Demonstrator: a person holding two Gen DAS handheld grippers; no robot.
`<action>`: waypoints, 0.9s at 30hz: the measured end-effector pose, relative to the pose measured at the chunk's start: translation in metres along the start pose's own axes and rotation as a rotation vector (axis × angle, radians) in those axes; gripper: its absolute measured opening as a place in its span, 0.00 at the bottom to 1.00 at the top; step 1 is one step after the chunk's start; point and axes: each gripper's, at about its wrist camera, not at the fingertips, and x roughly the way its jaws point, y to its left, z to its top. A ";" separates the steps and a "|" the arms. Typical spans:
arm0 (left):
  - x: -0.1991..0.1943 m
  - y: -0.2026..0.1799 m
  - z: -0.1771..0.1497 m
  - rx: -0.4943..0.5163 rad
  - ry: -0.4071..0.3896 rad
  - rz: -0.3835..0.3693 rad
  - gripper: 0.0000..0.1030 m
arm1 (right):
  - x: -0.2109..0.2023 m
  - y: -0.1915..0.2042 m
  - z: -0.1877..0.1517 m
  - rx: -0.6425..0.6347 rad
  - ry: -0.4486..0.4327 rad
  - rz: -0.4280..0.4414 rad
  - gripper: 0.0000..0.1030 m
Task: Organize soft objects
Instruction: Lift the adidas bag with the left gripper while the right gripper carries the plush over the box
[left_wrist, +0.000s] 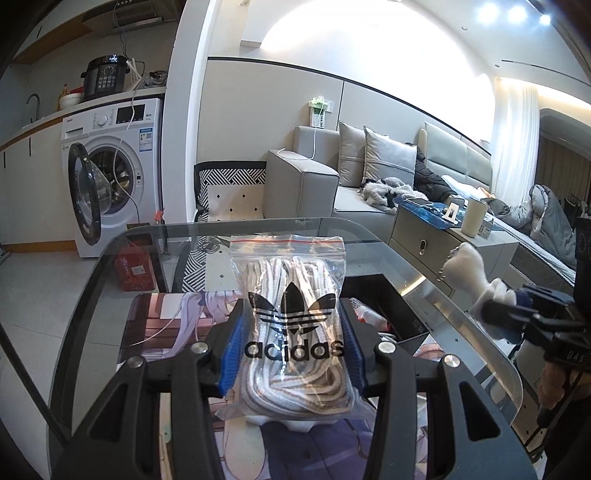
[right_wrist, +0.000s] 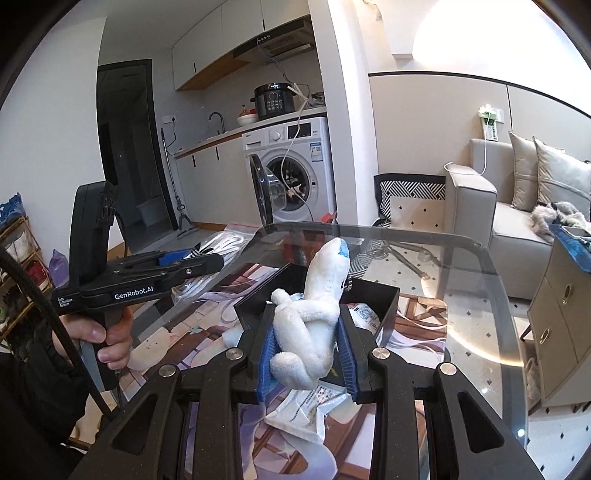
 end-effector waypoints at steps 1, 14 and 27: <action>0.002 0.000 0.000 -0.002 0.002 -0.003 0.45 | 0.002 -0.001 0.000 0.002 0.001 0.000 0.30; 0.033 -0.006 0.009 -0.019 0.032 -0.020 0.45 | 0.030 -0.021 0.014 0.063 0.000 0.001 0.30; 0.060 -0.008 0.010 -0.013 0.053 -0.021 0.45 | 0.066 -0.025 0.014 0.069 0.055 0.012 0.30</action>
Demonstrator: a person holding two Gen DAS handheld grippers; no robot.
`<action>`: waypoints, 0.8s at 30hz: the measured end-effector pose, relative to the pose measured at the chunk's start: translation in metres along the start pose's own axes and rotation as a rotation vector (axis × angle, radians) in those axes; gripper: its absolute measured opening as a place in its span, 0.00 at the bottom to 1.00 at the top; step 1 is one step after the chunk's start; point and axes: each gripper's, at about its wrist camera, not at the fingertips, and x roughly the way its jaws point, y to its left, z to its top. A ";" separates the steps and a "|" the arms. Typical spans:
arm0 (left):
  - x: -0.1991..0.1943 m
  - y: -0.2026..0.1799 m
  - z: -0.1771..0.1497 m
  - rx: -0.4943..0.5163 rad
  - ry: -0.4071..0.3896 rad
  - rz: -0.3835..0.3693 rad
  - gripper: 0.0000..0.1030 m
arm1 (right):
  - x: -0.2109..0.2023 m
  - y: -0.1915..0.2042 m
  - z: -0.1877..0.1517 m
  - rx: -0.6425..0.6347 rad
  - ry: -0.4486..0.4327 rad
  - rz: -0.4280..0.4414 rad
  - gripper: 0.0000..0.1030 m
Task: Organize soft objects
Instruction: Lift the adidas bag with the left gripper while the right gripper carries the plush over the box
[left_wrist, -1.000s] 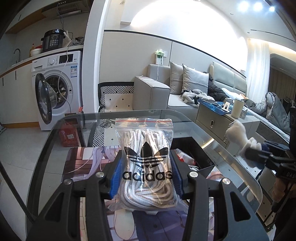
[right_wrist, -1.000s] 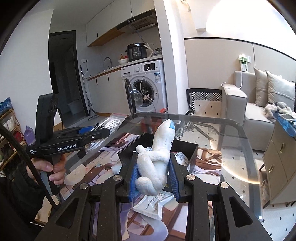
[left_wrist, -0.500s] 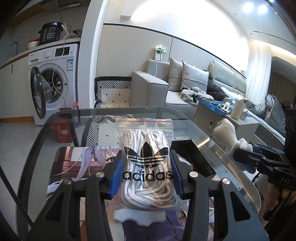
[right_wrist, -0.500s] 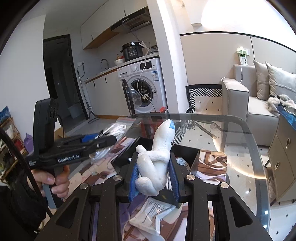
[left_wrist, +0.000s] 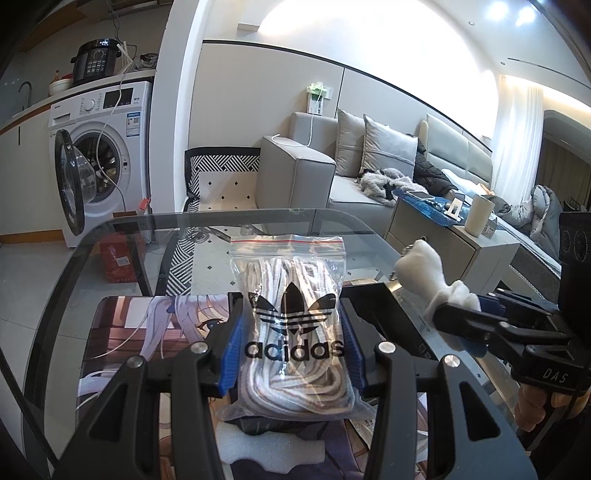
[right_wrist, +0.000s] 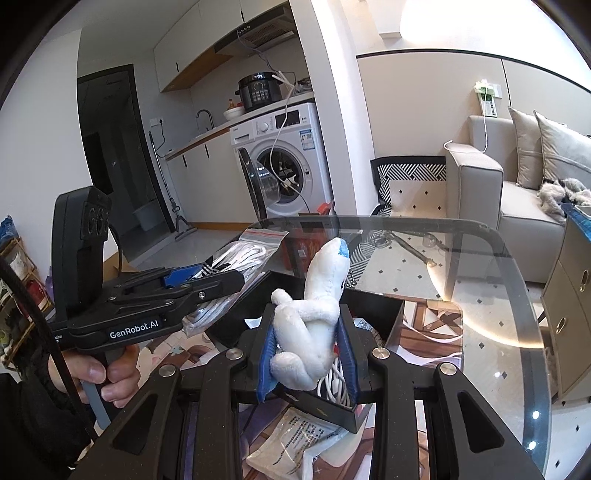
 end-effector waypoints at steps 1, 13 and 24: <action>0.002 -0.001 0.000 0.001 0.002 0.001 0.45 | 0.003 0.000 0.000 -0.002 0.006 0.001 0.30; 0.029 -0.002 -0.008 0.025 0.106 0.014 0.45 | 0.040 -0.006 -0.001 -0.003 0.081 0.007 0.30; 0.047 -0.011 -0.010 0.038 0.187 0.002 0.45 | 0.052 -0.014 0.000 0.006 0.097 0.004 0.30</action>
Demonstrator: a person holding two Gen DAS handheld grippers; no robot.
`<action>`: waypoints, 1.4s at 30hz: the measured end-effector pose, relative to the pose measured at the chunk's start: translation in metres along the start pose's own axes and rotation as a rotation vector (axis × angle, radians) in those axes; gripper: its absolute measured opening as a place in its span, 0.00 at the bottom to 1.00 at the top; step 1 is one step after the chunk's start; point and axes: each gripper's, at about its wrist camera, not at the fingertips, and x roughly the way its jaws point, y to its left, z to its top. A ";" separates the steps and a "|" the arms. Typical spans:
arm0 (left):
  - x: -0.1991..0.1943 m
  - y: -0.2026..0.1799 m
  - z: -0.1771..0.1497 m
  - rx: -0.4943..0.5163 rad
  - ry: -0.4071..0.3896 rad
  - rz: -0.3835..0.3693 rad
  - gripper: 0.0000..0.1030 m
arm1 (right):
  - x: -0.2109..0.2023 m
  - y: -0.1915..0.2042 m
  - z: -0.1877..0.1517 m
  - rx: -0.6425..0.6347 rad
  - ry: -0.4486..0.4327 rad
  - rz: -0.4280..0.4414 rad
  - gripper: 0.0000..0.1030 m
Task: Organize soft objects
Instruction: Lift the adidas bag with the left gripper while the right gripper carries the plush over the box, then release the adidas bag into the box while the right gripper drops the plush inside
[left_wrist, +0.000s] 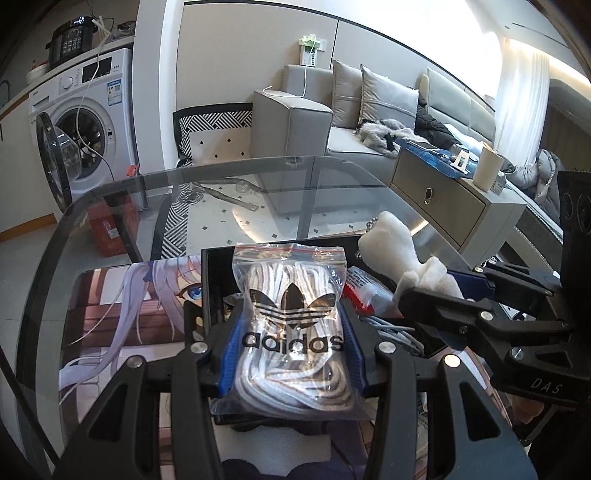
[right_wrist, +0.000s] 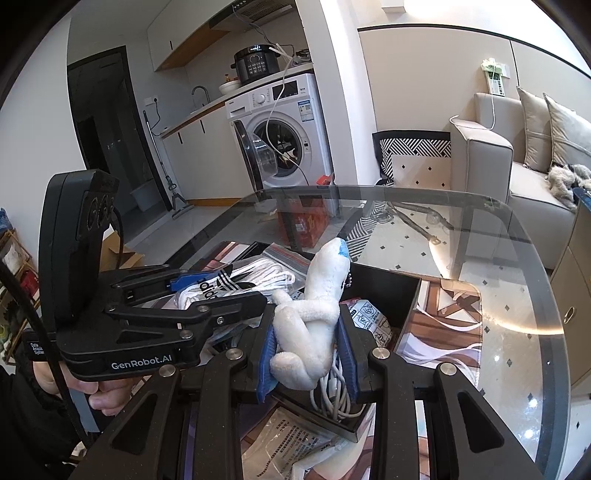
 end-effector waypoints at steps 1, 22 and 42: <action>0.001 0.000 0.000 -0.001 0.000 0.002 0.45 | 0.001 -0.001 0.000 -0.001 0.002 0.000 0.30; 0.008 -0.009 -0.013 0.083 -0.025 0.053 0.47 | 0.027 -0.002 -0.007 -0.016 0.074 0.001 0.30; 0.010 -0.010 -0.017 0.080 -0.047 0.049 0.52 | 0.006 0.001 -0.005 -0.078 0.029 -0.092 0.51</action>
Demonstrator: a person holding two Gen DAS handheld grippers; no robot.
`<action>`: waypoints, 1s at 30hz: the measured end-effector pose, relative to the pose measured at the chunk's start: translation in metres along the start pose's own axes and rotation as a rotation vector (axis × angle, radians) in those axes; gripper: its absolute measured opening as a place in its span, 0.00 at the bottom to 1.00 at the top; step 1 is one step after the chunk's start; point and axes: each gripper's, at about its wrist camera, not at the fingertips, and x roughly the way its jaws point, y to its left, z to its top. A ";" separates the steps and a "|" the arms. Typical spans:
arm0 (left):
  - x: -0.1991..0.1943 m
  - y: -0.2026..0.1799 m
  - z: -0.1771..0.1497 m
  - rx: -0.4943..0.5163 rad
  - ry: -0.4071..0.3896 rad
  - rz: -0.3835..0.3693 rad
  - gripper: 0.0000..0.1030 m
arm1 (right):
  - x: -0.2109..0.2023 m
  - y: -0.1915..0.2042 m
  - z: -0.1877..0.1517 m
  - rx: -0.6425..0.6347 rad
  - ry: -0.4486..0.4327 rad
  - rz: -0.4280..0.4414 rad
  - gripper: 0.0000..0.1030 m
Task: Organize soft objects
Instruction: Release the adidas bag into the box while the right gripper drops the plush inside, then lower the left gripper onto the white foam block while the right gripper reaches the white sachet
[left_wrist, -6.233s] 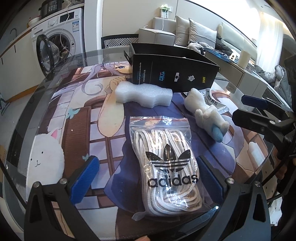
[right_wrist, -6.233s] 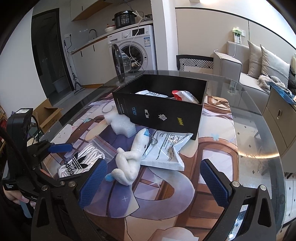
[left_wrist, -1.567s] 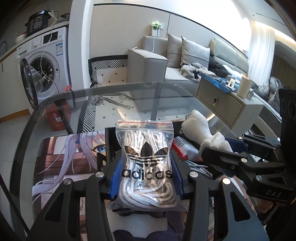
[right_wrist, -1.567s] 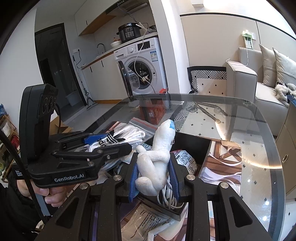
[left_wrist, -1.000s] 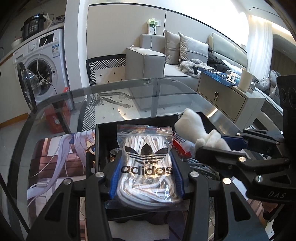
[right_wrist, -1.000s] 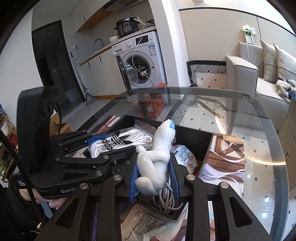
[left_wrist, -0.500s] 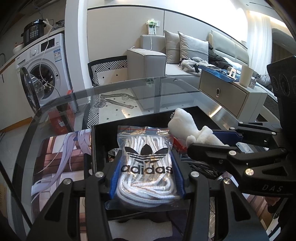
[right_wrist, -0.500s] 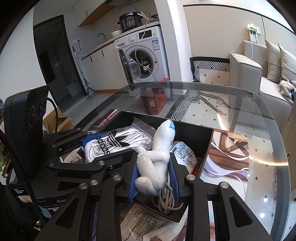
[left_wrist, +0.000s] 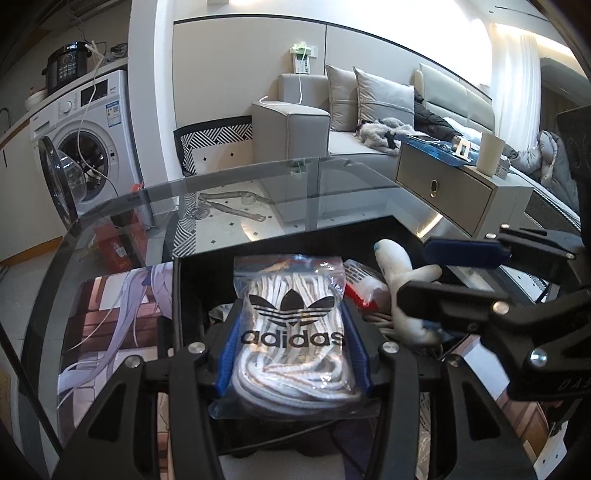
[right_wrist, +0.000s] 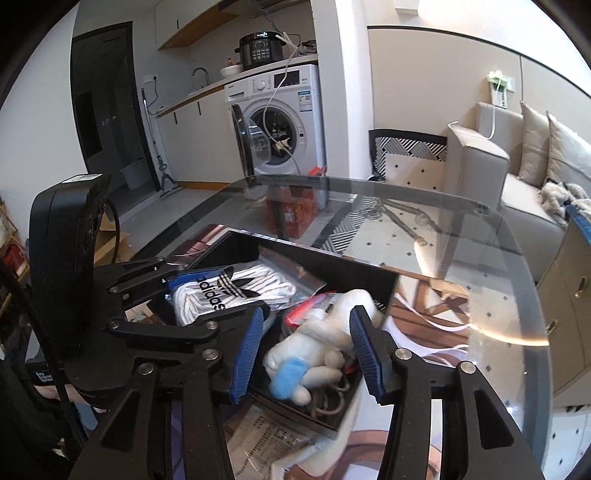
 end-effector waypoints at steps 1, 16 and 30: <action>-0.001 0.000 0.000 -0.002 0.002 -0.010 0.55 | -0.004 -0.002 -0.002 0.005 -0.005 -0.003 0.55; -0.056 0.024 -0.019 -0.086 -0.047 0.019 1.00 | -0.058 -0.007 -0.035 0.096 -0.060 -0.085 0.99; -0.069 0.027 -0.051 -0.106 -0.004 0.066 1.00 | -0.039 0.017 -0.067 0.098 0.052 -0.045 0.99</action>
